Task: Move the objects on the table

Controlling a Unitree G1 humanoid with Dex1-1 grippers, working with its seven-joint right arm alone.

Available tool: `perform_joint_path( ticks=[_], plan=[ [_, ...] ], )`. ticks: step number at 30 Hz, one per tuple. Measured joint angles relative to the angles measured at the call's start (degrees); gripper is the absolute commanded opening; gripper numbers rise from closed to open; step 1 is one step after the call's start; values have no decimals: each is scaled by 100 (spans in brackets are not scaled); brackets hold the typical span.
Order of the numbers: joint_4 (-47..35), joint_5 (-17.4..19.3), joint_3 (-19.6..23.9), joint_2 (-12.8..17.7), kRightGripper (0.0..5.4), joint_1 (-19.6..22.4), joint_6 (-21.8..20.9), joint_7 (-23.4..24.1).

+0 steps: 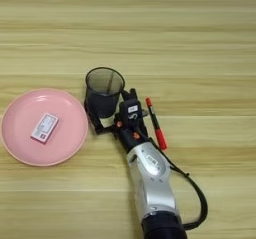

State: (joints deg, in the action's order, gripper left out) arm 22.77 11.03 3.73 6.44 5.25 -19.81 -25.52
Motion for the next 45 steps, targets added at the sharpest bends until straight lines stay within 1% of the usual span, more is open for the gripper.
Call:
perform_joint_path(
  ticks=[9, 11, 16, 20, 24, 27, 31, 45],
  plan=[
    [250, -22, 12, 13, 535, 185, -109, -16],
    [365, -37, 12, 16, 535, 309, -120, -27],
    [543, -53, 12, 16, 535, 427, -189, -45],
    [716, -53, 17, 15, 535, 606, -212, -102],
    [786, -51, 34, 10, 535, 641, -228, -106],
    [847, -49, 49, 2, 492, 675, -237, -109],
    [858, -43, 64, -5, 468, 680, -243, -113],
    [736, 11, 103, -33, 467, 680, -248, -116]
  ],
)
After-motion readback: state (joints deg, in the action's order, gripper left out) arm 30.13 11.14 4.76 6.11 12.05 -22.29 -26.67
